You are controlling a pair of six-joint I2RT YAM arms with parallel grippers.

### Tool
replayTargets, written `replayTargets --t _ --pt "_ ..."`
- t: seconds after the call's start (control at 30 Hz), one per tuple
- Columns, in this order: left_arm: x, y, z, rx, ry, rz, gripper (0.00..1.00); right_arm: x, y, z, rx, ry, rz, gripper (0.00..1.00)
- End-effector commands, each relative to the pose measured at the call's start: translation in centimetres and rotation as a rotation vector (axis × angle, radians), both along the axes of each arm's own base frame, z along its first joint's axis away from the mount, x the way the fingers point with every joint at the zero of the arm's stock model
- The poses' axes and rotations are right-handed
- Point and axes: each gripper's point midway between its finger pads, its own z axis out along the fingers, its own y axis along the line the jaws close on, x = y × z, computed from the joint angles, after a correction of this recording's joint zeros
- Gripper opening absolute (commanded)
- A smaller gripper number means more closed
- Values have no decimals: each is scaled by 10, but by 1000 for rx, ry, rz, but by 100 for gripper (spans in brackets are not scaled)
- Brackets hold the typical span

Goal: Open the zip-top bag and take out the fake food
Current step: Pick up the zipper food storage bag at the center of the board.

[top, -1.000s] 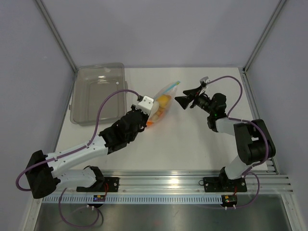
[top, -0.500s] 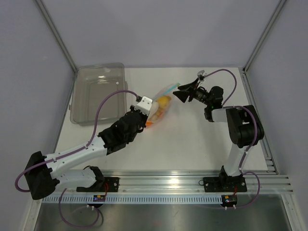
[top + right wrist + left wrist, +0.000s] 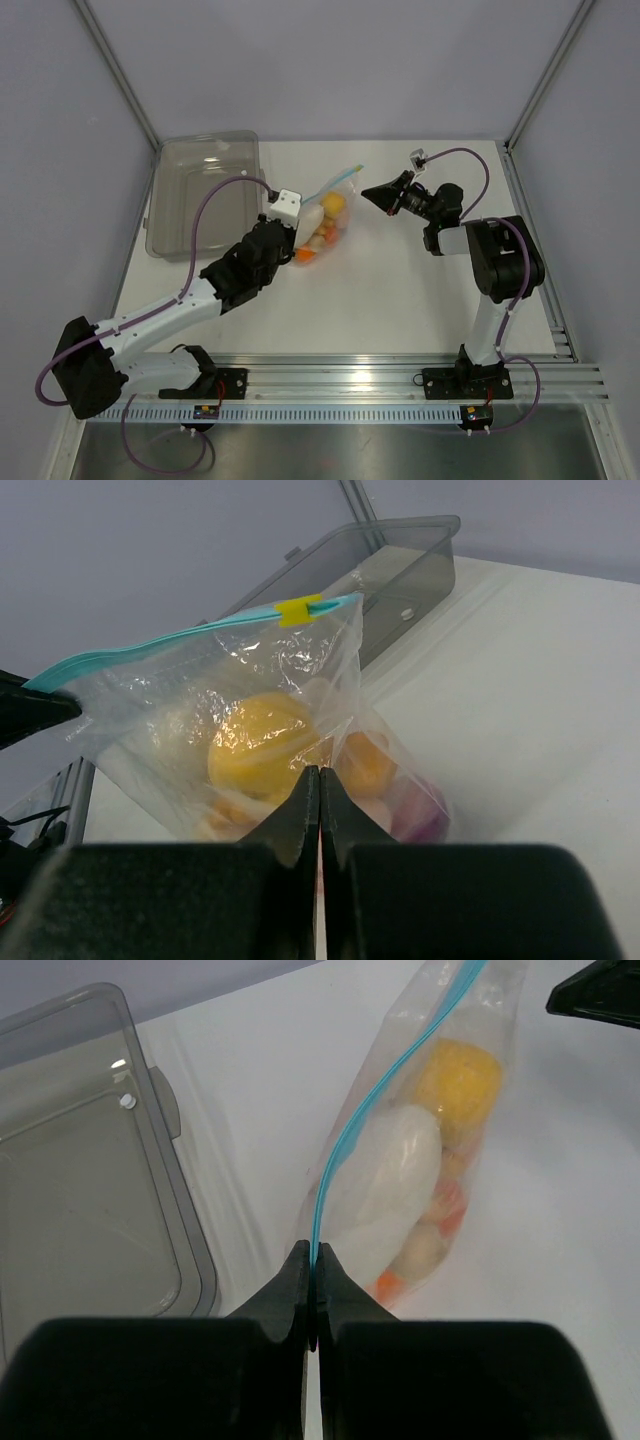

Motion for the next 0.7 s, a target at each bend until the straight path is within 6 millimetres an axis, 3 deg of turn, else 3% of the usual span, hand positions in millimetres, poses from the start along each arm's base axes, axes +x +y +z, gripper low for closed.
replayTargets --t 0.0,0.1,0.13,0.17,0.2,0.23,0.43,0.67 --pt "7 5 17 -82 -14 48 0 -16 2 39 40 -142 20 0" --pt "9 13 16 -108 -6 65 0 -21 7 44 15 -163 9 0" --pt "8 11 20 -125 -25 41 0 -22 10 44 1 -154 8 34" --pt "3 2 21 -146 -27 -23 0 -21 10 45 -15 -179 -3 47" --pt "0 0 25 -161 -42 -46 0 -19 9 47 -15 -186 -17 72" --pt "-3 1 28 -171 -54 -59 0 -18 10 46 -13 -186 -19 80" --pt "-3 -5 27 -164 -48 -89 0 0 13 44 -27 -194 -21 97" --pt "-2 -6 27 -161 -44 -91 0 21 21 44 -31 -202 11 98"
